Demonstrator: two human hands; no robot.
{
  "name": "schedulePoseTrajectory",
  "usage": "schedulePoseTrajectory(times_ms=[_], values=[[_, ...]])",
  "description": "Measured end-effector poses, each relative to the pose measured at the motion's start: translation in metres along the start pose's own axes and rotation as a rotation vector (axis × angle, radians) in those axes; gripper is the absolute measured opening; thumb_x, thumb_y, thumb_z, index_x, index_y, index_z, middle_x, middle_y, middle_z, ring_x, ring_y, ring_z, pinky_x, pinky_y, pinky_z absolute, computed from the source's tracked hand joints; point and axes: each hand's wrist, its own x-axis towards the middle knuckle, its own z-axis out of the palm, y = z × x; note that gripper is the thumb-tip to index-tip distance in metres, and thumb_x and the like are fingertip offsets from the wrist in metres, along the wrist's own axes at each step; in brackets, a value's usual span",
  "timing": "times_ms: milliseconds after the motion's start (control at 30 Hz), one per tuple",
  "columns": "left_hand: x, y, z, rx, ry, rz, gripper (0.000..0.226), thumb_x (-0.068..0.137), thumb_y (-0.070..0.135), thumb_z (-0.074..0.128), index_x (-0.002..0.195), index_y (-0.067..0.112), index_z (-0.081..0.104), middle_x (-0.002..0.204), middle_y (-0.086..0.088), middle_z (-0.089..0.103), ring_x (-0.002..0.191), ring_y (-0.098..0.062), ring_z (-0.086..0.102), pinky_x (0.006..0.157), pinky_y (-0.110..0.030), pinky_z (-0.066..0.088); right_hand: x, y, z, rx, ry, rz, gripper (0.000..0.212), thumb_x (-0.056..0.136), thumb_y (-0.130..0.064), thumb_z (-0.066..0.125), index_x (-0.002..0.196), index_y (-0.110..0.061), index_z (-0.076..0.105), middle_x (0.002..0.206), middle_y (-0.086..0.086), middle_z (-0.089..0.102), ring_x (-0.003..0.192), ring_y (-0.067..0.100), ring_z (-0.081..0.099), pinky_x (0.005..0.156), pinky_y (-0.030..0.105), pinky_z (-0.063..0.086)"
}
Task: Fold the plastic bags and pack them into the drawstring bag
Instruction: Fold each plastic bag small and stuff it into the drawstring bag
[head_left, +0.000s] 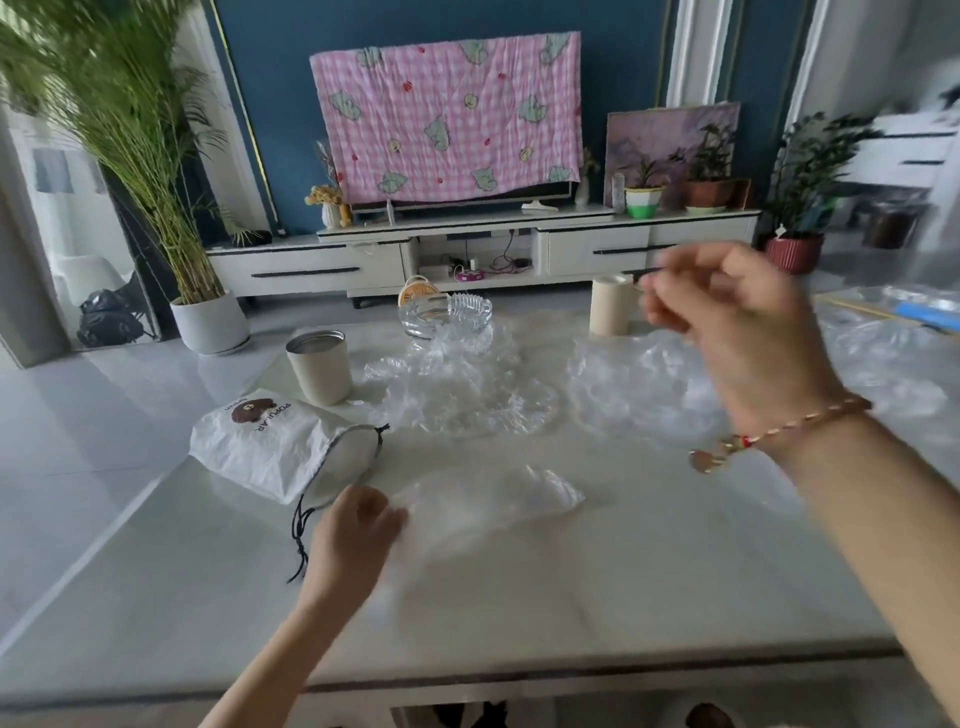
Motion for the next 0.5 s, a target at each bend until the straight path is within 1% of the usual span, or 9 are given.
schedulePoseTrajectory(times_ms=[33, 67, 100, 167, 234, 300, 367, 434, 501], values=[[0.0, 0.007, -0.004, -0.027, -0.037, 0.03, 0.021, 0.082, 0.012, 0.068, 0.071, 0.014, 0.051, 0.064, 0.003, 0.05, 0.056, -0.013, 0.041, 0.049, -0.023, 0.03, -0.007, -0.028, -0.005, 0.316, -0.1, 0.13, 0.008, 0.084, -0.004, 0.056, 0.087, -0.01, 0.06, 0.076, 0.002, 0.066, 0.068, 0.009, 0.063, 0.065, 0.016, 0.051], [-0.003, 0.017, -0.007, -0.05, -0.064, 0.06, 0.021, 0.082, 0.011, 0.068, 0.071, 0.016, 0.052, 0.064, 0.005, 0.052, 0.057, -0.013, 0.043, 0.049, -0.02, 0.032, -0.013, -0.049, -0.008, 0.516, -0.193, 0.194, 0.009, 0.081, -0.008, 0.055, 0.085, -0.012, 0.061, 0.075, 0.001, 0.067, 0.068, 0.008, 0.064, 0.064, 0.017, 0.052], [-0.005, 0.027, -0.011, -0.078, -0.1, 0.076, 0.021, 0.082, 0.01, 0.068, 0.069, 0.018, 0.053, 0.063, 0.006, 0.053, 0.057, -0.012, 0.044, 0.048, -0.017, 0.033, -0.016, -0.059, -0.006, 0.562, -0.264, 0.226, 0.01, 0.08, -0.009, 0.054, 0.085, -0.012, 0.062, 0.073, 0.001, 0.068, 0.068, 0.008, 0.065, 0.062, 0.017, 0.052], [-0.003, 0.044, -0.017, -0.129, -0.212, 0.121, 0.022, 0.085, 0.009, 0.065, 0.067, 0.018, 0.056, 0.055, 0.008, 0.055, 0.051, -0.005, 0.046, 0.044, -0.01, 0.033, -0.018, -0.052, 0.005, 0.412, -0.293, 0.278, 0.012, 0.086, -0.004, 0.051, 0.086, -0.011, 0.061, 0.07, 0.002, 0.069, 0.065, 0.009, 0.065, 0.061, 0.018, 0.053], [0.005, 0.058, -0.026, -0.109, -0.325, 0.211, 0.02, 0.087, 0.011, 0.064, 0.068, 0.017, 0.06, 0.051, 0.014, 0.06, 0.048, 0.002, 0.052, 0.047, -0.007, 0.036, -0.022, -0.018, 0.022, 0.195, -0.307, 0.356, 0.015, 0.091, 0.001, 0.049, 0.088, -0.009, 0.059, 0.069, 0.002, 0.068, 0.06, 0.01, 0.064, 0.058, 0.02, 0.053], [0.015, 0.066, -0.034, -0.072, -0.396, 0.272, 0.015, 0.087, 0.019, 0.065, 0.072, 0.021, 0.064, 0.059, 0.018, 0.065, 0.055, 0.006, 0.057, 0.056, -0.008, 0.041, -0.022, 0.022, 0.041, -0.014, -0.398, 0.424, 0.013, 0.092, -0.002, 0.051, 0.088, -0.011, 0.058, 0.076, 0.004, 0.067, 0.06, 0.01, 0.061, 0.057, 0.019, 0.052], [0.029, 0.072, -0.036, -0.076, -0.507, 0.275, 0.013, 0.088, 0.022, 0.064, 0.075, 0.022, 0.065, 0.063, 0.016, 0.067, 0.06, 0.004, 0.059, 0.062, -0.011, 0.046, -0.019, 0.057, 0.055, -0.17, -0.483, 0.433, 0.005, 0.093, -0.012, 0.054, 0.093, -0.013, 0.059, 0.091, 0.008, 0.066, 0.072, 0.008, 0.06, 0.065, 0.017, 0.049], [0.046, 0.074, -0.033, -0.131, -0.635, 0.223, 0.012, 0.09, 0.016, 0.061, 0.079, 0.016, 0.066, 0.065, 0.011, 0.068, 0.061, 0.0, 0.061, 0.06, -0.013, 0.047, -0.015, 0.089, 0.065, -0.194, -0.595, 0.435, 0.027, 0.089, -0.033, 0.059, 0.108, -0.014, 0.06, 0.112, 0.006, 0.065, 0.09, 0.002, 0.059, 0.078, 0.013, 0.046], [0.066, 0.074, -0.02, -0.042, -0.676, 0.205, 0.011, 0.091, 0.013, 0.061, 0.081, 0.015, 0.066, 0.071, 0.006, 0.068, 0.063, -0.004, 0.06, 0.063, -0.019, 0.049, -0.008, 0.109, 0.069, -0.174, -0.723, 0.507, 0.058, 0.077, -0.058, 0.063, 0.12, -0.02, 0.057, 0.119, -0.006, 0.064, 0.104, -0.003, 0.058, 0.086, 0.01, 0.044]])
